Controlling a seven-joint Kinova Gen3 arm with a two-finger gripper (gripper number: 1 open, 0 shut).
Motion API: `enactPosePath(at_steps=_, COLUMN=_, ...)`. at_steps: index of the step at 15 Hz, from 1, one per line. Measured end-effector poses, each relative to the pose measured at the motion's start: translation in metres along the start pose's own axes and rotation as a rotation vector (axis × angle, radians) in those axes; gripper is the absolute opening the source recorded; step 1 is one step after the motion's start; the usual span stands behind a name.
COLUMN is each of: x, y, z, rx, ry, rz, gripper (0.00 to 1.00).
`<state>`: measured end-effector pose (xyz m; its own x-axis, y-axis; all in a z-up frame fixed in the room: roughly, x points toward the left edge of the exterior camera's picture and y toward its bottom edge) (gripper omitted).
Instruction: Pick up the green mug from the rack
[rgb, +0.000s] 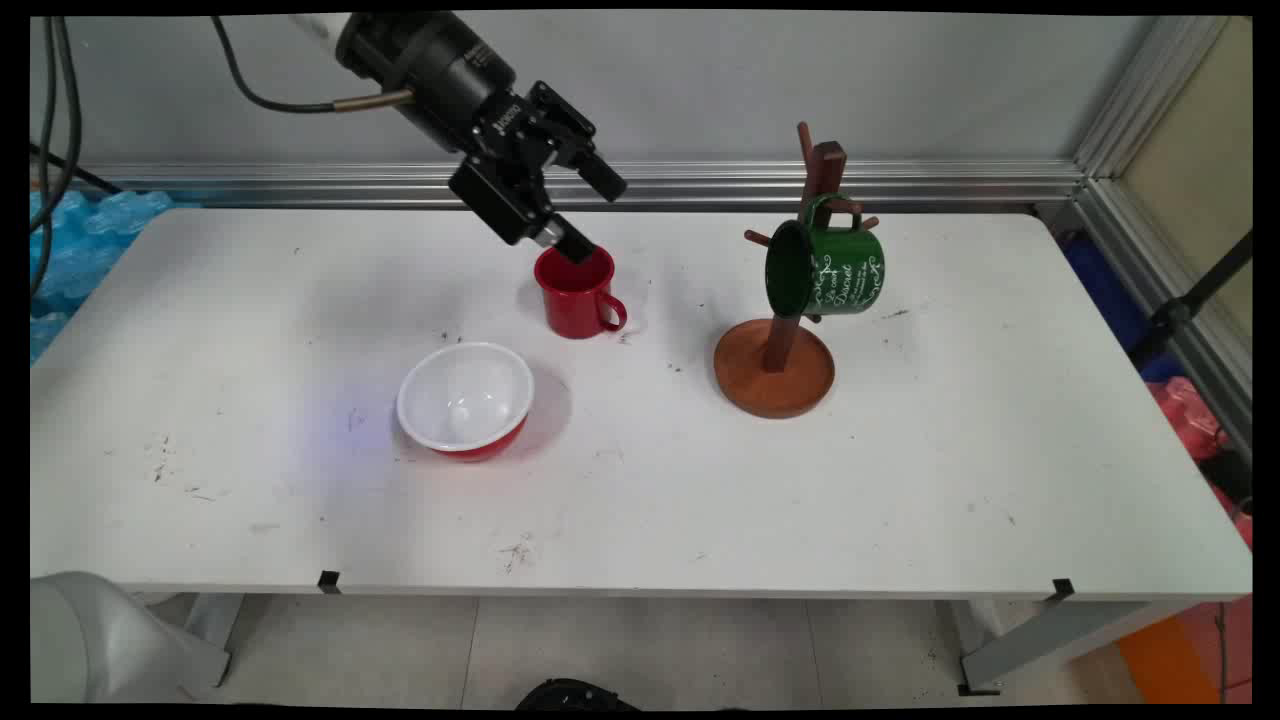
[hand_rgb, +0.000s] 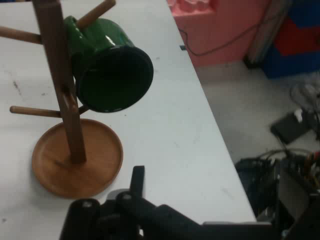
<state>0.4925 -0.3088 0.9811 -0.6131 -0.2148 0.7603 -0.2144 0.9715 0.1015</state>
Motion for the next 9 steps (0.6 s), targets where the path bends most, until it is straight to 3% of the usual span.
enactPosePath(at_steps=9, x=0.015, y=0.027, z=0.043, rx=0.080, ry=0.051, rz=-0.169, gripper=1.00)
